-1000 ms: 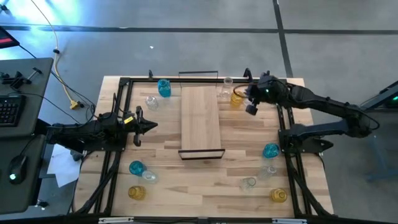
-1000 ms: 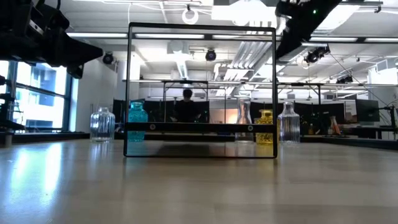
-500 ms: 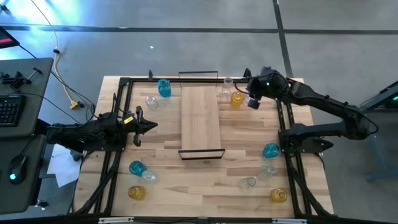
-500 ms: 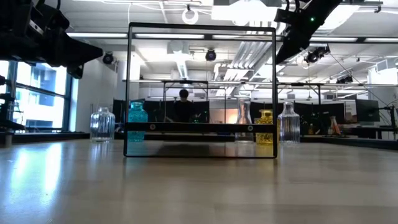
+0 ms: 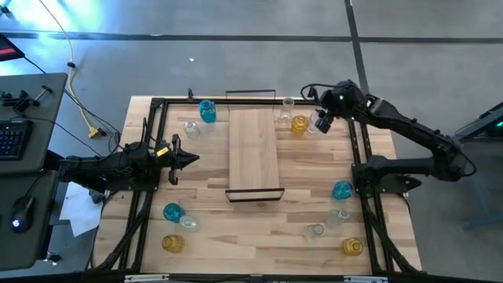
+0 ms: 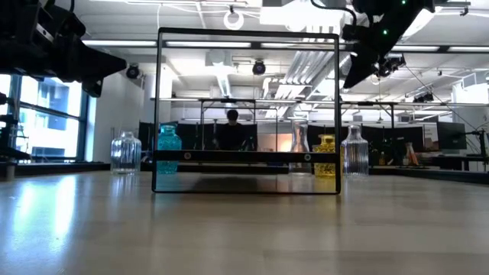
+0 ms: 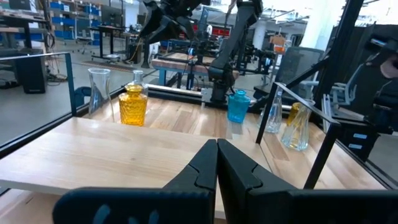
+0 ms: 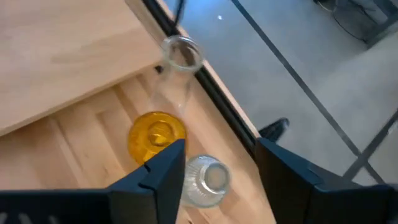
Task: Sort vases onto shelf
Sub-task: Put the top right transparent flower vase on the shelf
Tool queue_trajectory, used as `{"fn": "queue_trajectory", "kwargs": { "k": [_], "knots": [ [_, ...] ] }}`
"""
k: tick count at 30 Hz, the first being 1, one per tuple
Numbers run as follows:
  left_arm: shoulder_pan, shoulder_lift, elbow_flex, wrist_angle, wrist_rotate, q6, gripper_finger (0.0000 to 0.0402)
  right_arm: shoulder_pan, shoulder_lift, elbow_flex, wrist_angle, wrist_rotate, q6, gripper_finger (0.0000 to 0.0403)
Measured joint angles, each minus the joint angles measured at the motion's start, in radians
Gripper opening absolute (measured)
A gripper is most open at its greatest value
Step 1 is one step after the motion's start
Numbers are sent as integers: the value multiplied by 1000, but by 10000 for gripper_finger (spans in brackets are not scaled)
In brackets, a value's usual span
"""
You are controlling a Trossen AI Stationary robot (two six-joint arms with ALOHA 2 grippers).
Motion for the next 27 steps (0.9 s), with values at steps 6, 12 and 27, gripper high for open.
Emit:
{"fn": "queue_trajectory", "kwargs": {
  "k": [6, 12, 27],
  "knots": [
    [0, 0, 0, 0, 0, 0, 1, -47, 0, 0, -5, -4, 2, 214],
    [0, 0, 0, 0, 0, 0, 1, -90, 47, 0, -16, -29, 40, 216],
    [0, 0, 0, 0, 0, -8, 1, -100, 264, -1, 22, 41, 54, 216]
  ]
}}
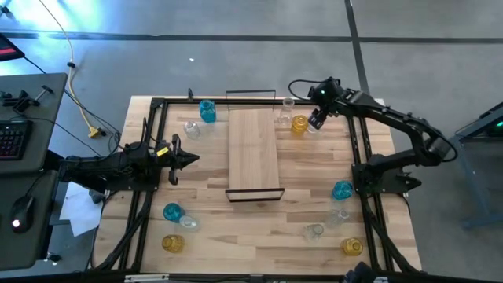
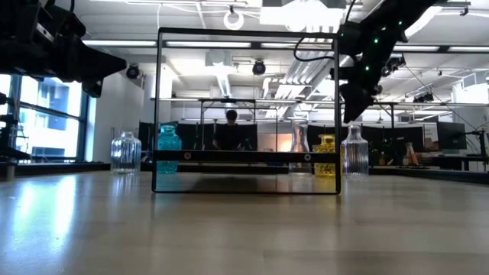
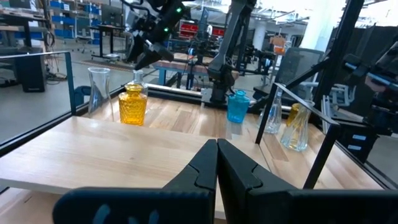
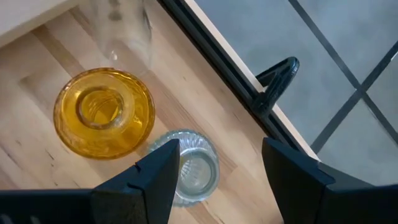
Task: Sort vases onto shelf
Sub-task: Put the top right transparent flower vase on the shelf
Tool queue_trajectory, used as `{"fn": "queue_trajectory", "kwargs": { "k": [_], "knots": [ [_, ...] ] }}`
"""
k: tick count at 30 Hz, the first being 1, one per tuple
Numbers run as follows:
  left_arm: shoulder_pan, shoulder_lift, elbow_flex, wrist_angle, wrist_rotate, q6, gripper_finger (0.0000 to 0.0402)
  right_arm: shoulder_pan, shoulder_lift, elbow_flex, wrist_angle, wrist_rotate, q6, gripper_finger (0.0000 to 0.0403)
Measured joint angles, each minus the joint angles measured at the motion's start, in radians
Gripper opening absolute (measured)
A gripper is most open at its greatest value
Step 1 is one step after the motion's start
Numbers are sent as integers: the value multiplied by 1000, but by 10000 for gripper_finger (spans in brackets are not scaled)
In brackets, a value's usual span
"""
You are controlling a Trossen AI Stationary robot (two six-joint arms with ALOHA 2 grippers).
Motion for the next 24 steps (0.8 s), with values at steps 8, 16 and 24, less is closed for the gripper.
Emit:
{"fn": "queue_trajectory", "kwargs": {
  "k": [8, 16, 24],
  "knots": [
    [0, 0, 0, 0, 0, 0, 1, -18, -1, 0, 8, 5, 23, 216],
    [0, 0, 0, 0, 0, 0, 1, -27, -1, 0, -1, -19, 71, 216],
    [0, 0, 0, 0, 0, -2, 1, -27, -1, 0, -17, -15, 144, 216]
  ]
}}
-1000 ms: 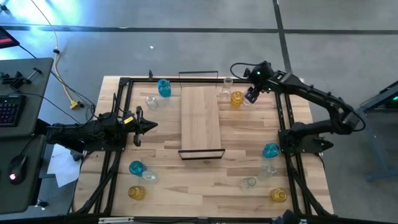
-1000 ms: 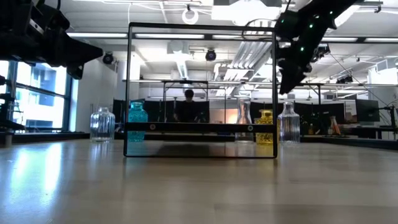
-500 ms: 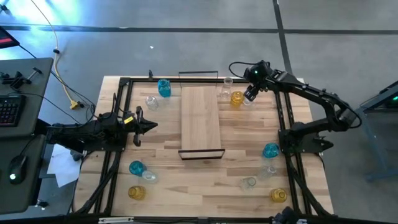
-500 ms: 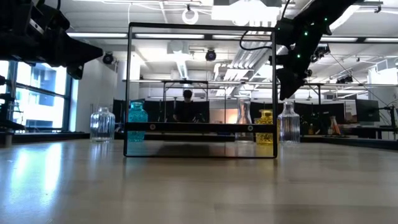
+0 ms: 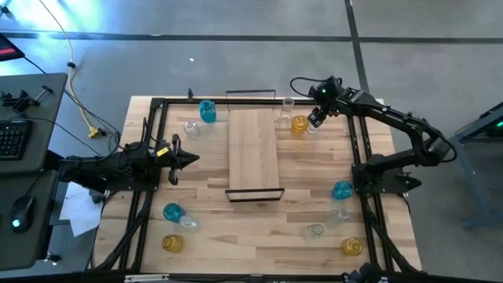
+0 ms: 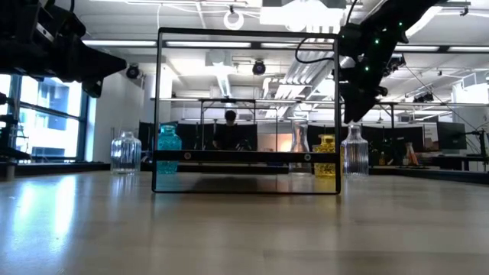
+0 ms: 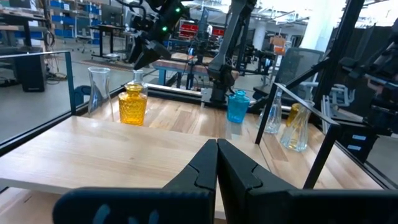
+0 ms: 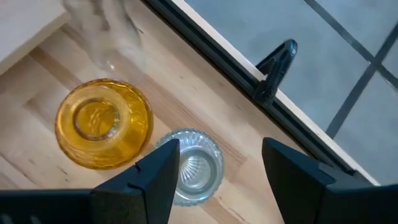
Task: Sort vases onto shelf
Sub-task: Put the top right transparent flower vase on the shelf
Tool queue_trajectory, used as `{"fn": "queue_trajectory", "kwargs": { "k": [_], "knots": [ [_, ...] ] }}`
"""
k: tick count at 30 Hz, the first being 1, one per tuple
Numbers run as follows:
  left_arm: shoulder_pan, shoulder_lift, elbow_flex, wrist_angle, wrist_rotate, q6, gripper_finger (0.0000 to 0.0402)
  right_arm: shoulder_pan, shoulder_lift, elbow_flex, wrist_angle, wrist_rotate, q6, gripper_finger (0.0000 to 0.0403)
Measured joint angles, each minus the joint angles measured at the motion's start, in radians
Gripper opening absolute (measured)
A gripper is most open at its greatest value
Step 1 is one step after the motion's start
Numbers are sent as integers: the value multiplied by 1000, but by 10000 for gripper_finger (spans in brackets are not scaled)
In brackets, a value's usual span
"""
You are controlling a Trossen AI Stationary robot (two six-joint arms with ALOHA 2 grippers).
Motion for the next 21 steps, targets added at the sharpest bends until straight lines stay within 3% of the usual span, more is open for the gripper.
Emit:
{"fn": "queue_trajectory", "kwargs": {
  "k": [11, 21],
  "knots": [
    [0, 0, 0, 0, 0, -10, 1, 1, -1, 0, -43, 80, 102, 216],
    [0, 0, 0, 0, 0, -18, 1, 4, -1, 0, -43, -2, 224, 216]
  ]
}}
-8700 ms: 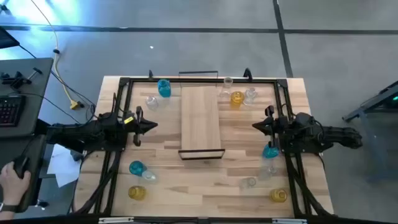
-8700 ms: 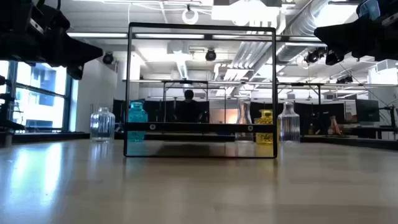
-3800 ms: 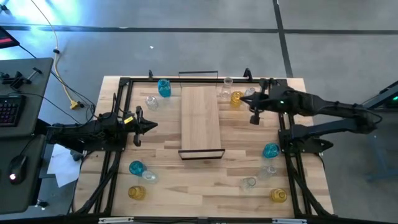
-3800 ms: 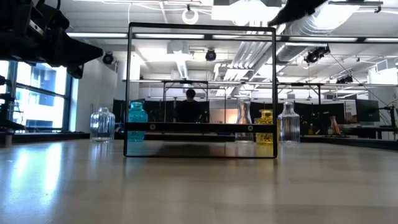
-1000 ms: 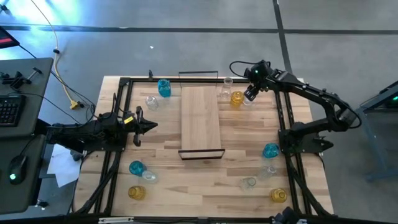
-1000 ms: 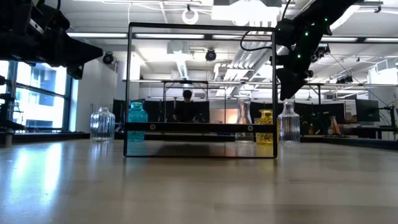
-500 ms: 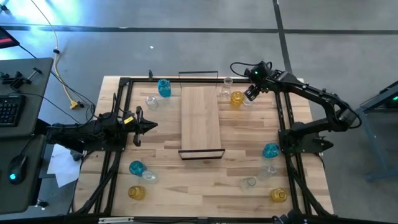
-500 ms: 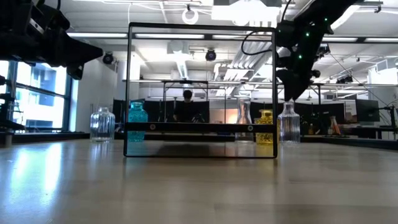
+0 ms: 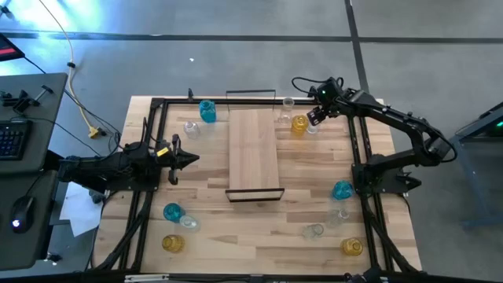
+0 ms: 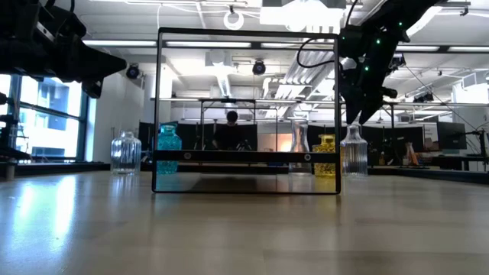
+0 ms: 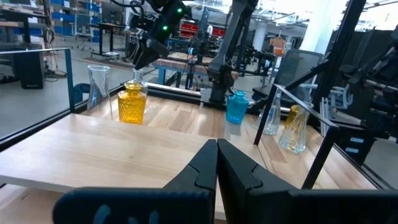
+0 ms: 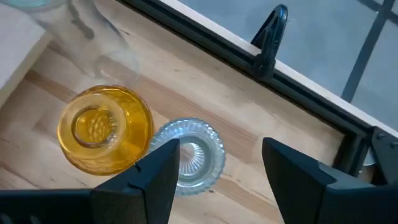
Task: Sort vases onto shelf
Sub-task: Put the top right transparent flower vase on the shelf
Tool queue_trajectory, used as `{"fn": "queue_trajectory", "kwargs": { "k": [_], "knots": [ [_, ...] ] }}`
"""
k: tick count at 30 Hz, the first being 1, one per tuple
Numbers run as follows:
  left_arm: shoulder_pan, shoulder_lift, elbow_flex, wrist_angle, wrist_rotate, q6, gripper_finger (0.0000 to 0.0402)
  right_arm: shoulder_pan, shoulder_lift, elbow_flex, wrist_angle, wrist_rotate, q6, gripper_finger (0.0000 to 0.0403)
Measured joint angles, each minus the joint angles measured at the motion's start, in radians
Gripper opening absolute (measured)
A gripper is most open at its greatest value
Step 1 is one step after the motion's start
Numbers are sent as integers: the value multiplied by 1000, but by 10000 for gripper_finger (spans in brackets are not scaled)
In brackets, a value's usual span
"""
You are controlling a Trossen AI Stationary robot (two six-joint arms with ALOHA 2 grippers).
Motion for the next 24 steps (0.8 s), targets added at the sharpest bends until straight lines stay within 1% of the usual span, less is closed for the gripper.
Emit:
{"fn": "queue_trajectory", "kwargs": {
  "k": [8, 17, 24],
  "knots": [
    [0, 0, 0, 0, 0, 0, 1, 0, 0, 4, 0, -34, 18, 216],
    [0, 0, 0, 0, 0, 0, 1, 33, 0, 75, -6, -61, 21, 216],
    [0, 0, 0, 0, 0, 0, 1, 39, 6, 76, -72, -15, 25, 216]
  ]
}}
